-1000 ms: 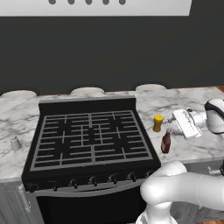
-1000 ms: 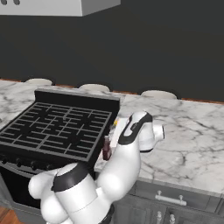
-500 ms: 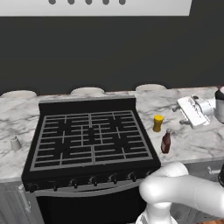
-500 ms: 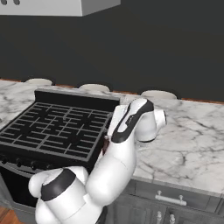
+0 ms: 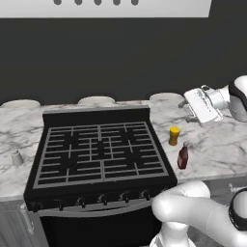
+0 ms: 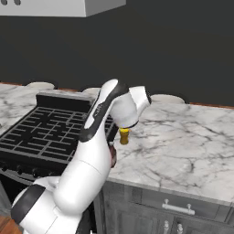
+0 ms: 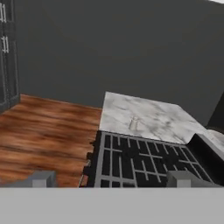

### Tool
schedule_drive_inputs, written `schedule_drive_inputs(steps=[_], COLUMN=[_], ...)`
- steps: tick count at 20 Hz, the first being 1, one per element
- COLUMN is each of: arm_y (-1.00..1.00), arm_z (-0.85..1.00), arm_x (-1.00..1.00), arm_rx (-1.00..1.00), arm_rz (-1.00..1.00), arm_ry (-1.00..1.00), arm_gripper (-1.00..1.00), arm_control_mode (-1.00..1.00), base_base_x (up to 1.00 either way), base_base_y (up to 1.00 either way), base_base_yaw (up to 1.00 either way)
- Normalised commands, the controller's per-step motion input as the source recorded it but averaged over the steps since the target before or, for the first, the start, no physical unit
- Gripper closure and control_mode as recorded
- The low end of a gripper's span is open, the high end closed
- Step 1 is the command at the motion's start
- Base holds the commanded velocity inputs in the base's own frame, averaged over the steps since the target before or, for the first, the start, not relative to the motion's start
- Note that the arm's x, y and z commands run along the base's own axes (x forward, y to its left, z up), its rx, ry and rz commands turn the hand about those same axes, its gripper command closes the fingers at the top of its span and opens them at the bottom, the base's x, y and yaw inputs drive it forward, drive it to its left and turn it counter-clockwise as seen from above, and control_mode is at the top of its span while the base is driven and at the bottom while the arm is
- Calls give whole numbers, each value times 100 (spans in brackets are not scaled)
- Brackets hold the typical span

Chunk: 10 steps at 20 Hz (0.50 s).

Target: Collect the turmeric, ketchup, and shaker from the cabinet and place them next to the stove.

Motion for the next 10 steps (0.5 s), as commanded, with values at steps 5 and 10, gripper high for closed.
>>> schedule_drive_inputs(steps=[5, 10], arm_y=[89, 66], arm_z=[44, 7], arm_x=[-24, -34], arm_rx=[-16, -17], arm_rz=[-6, -1], arm_ry=[0, -1], arm_gripper=[-100, -100], arm_control_mode=[-100, -100], base_base_x=[0, 0], base_base_y=[0, 0], base_base_yaw=[0, 0])
